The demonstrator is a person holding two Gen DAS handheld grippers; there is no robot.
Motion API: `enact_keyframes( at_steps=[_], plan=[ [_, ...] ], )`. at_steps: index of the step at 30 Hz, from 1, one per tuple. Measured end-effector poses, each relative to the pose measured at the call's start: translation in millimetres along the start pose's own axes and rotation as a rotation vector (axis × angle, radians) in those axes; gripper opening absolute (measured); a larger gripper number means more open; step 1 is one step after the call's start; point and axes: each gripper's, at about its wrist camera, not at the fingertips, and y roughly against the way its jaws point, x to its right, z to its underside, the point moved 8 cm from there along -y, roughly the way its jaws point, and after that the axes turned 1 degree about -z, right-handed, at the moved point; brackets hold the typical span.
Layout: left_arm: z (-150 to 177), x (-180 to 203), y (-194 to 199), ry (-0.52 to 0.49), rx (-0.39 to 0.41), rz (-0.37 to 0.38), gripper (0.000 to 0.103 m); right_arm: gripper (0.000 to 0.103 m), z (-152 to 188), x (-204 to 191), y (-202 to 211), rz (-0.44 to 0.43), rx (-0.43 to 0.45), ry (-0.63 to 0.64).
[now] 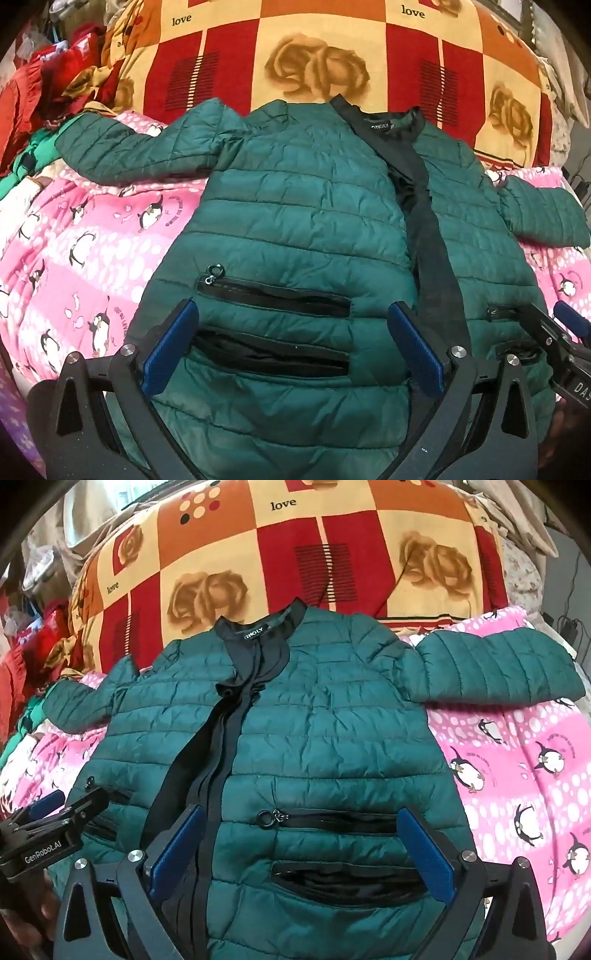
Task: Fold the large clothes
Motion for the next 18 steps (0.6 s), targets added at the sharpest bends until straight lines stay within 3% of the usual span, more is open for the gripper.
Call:
enact_keyframes(
  at_steps=[18],
  plan=[
    [8.8, 3.9, -2.2, -0.005, 0.008, -0.014, 0.102, 0.103, 0.4, -1.3, -6.6, 0.038, 0.003, -0.002]
  ],
)
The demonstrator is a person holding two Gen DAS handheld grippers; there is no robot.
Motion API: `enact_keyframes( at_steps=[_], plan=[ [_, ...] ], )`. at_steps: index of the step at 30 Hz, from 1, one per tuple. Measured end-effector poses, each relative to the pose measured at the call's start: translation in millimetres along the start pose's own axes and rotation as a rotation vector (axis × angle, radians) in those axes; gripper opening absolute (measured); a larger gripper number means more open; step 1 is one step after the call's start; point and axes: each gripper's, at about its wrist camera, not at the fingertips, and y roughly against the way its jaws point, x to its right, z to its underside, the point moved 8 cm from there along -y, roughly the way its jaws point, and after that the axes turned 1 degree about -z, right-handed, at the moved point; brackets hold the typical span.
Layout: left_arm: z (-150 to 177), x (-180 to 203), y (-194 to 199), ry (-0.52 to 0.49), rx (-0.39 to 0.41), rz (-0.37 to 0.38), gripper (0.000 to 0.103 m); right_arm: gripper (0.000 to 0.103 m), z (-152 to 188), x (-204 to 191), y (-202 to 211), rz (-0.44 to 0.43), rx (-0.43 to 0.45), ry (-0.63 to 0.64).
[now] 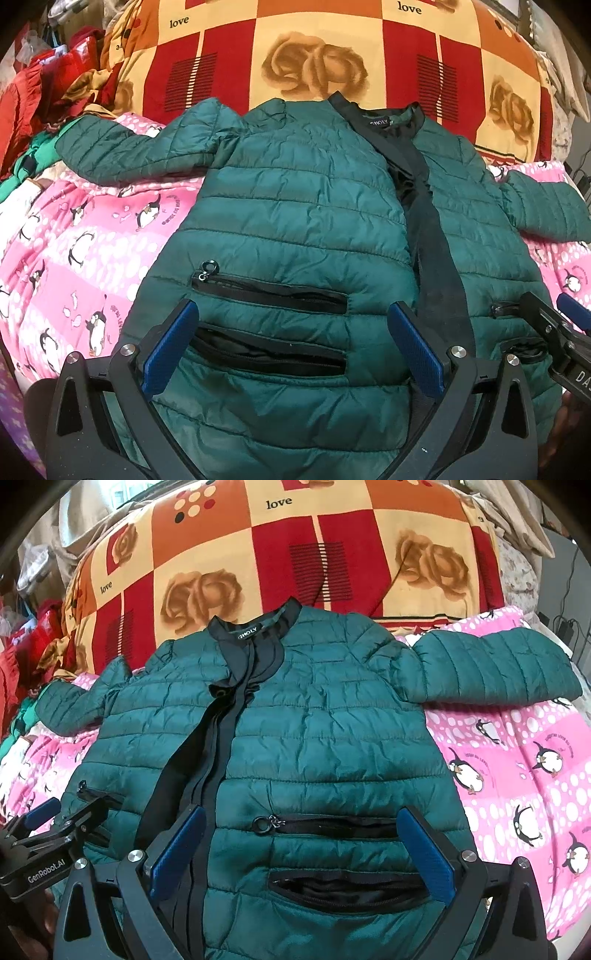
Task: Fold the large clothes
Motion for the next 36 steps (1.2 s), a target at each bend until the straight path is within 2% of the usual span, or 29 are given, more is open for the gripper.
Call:
enact_keyframes(
  at_steps=[8, 14, 18, 19, 23, 27, 32, 36],
  plan=[
    [-0.8, 0.7, -3.4, -0.004, 0.005, -0.005, 0.102, 0.103, 1.6, -3.6, -5.1, -0.014, -0.030, -0.004],
    [-0.1, 2.3, -3.6, -0.001, 0.002, 0.003, 0.102, 0.103, 1.3, -5.4, -5.0, -0.018, 0.001, -0.010],
    [0.3, 2.0, -4.5, -0.001, 0.011, 0.006, 0.102, 0.103, 3.7, -3.7, -6.8, -0.012, -0.043, -0.010],
    [0.5, 1.7, -5.4, -0.001, 0.011, 0.005, 0.102, 0.103, 2.2, -3.3, -6.4, -0.015, -0.019, -0.015],
    [0.1, -0.4, -7.1, -0.006, 0.039, 0.000, 0.102, 0.103, 3.1, -3.2, -7.6, -0.016, -0.023, -0.017],
    [0.6, -1.4, -7.8, -0.002, 0.017, -0.002, 0.102, 0.103, 3.1, -3.0, -7.4, -0.012, -0.020, -0.012],
    [-2.8, 2.0, -5.2, -0.018, 0.077, 0.000, 0.102, 0.103, 2.9, -4.9, -8.4, -0.021, -0.027, -0.021],
    [-2.5, 1.9, -3.8, -0.011, 0.064, 0.003, 0.102, 0.103, 1.8, -4.6, -6.9, -0.013, -0.005, -0.015]
  ],
)
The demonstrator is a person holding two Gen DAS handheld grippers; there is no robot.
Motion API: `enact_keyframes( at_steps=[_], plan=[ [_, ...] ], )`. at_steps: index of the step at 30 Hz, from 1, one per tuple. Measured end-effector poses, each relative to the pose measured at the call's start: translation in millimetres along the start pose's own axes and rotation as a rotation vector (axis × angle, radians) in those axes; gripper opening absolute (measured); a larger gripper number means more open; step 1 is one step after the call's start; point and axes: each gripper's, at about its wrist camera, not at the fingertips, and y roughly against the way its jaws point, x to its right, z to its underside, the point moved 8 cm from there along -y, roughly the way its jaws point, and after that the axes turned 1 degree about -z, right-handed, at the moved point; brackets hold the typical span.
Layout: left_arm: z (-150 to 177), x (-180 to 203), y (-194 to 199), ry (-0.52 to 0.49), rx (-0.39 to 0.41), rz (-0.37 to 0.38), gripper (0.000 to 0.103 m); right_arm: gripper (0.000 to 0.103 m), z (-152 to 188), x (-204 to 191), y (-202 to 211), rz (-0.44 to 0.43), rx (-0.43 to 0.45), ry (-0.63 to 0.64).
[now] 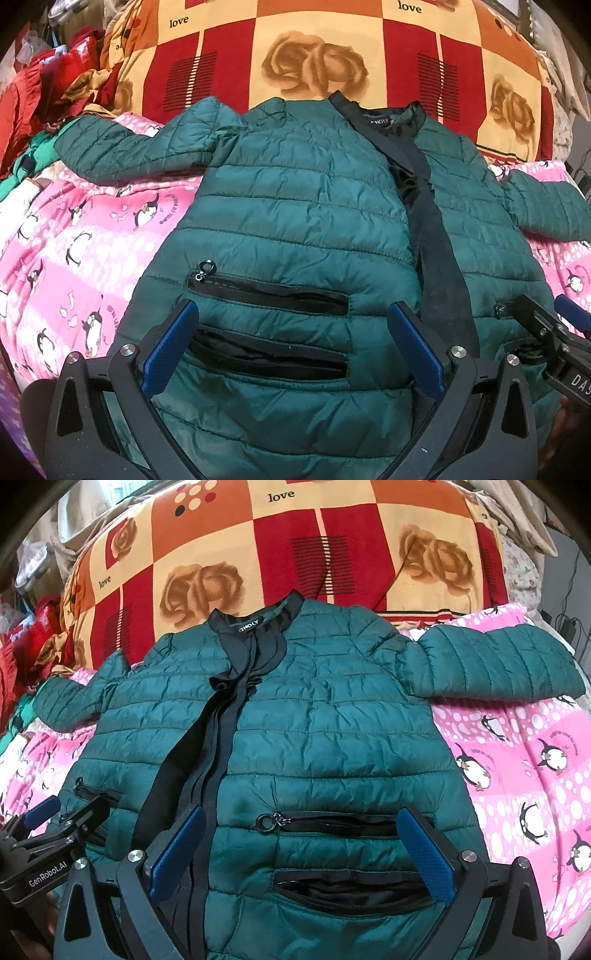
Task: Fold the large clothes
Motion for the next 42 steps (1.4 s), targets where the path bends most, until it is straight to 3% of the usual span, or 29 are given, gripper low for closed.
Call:
enact_keyframes(
  at_steps=[8, 14, 18, 32, 42],
  plan=[
    [-2.9, 1.9, 2.8, 0.004, -0.013, 0.005, 0.102, 0.103, -2.1, -1.0, -1.1, -0.008, -0.012, -0.004],
    [-9.7, 1.2, 4.2, 0.000, -0.006, -0.006, 0.102, 0.103, -15.9, -8.3, -1.8, -0.089, -0.028, -0.061],
    [-14.7, -3.4, 3.3, 0.002, -0.007, -0.020, 0.102, 0.103, -16.2, -6.3, 2.3, -0.034, 0.003, -0.020],
    [-32.3, -14.8, -9.0, 0.042, -0.002, 0.003, 0.102, 0.103, -35.3, -17.0, -14.0, -0.033, -0.006, -0.012],
    [-39.2, -31.8, -27.3, 0.053, -0.018, -0.025, 0.102, 0.103, -38.0, -27.1, -34.0, -0.033, -0.030, 0.006]
  ],
)
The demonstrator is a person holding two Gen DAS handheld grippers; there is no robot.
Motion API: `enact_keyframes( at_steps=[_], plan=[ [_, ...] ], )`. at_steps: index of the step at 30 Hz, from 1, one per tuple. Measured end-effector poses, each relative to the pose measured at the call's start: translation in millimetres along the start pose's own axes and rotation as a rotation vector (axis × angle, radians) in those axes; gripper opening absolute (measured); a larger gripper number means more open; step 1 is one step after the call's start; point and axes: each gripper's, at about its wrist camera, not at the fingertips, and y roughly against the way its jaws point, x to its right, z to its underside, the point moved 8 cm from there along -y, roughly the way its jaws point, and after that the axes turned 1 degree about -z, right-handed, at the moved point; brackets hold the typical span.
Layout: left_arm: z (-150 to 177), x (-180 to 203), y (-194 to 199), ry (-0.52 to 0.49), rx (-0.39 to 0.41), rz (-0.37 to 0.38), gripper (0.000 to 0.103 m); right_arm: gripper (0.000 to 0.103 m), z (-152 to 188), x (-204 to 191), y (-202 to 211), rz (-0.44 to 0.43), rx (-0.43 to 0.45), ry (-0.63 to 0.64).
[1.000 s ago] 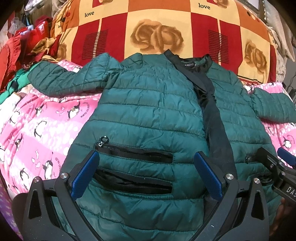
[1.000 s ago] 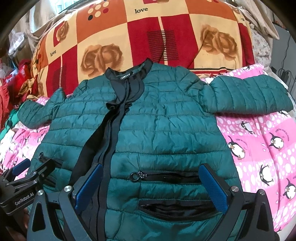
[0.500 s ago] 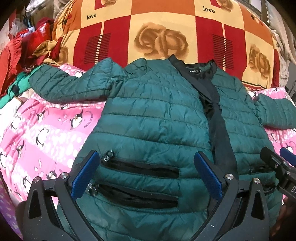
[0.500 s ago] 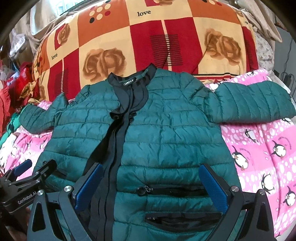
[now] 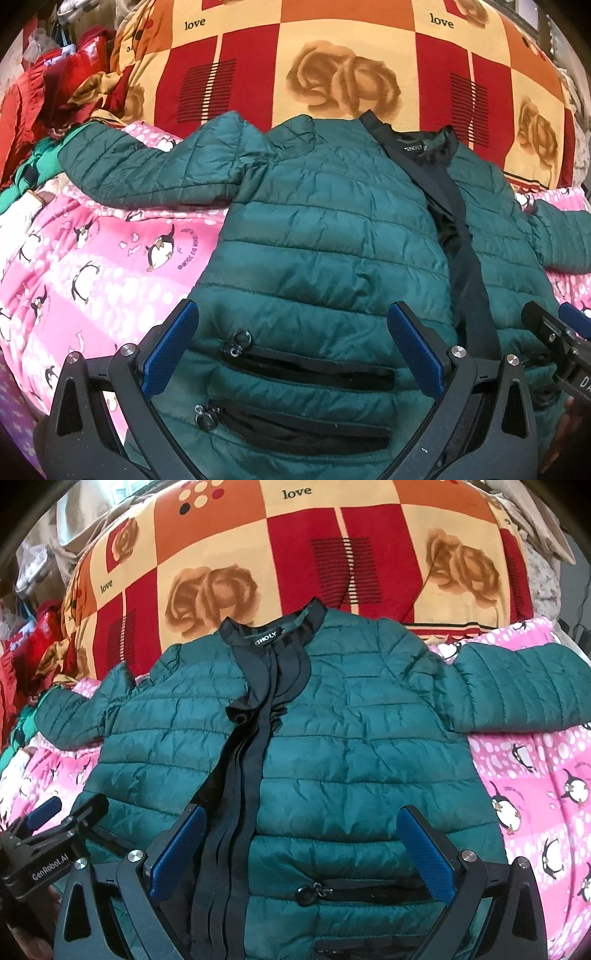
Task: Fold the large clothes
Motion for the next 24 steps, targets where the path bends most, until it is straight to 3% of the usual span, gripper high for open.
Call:
enact_keyframes(
  at_steps=[24],
  plan=[
    [-7.3, -4.1, -18.9, -0.008, -0.012, 0.002, 0.102, 0.103, -5.8, -6.0, -18.6, -0.017, 0.000, -0.002]
  ],
)
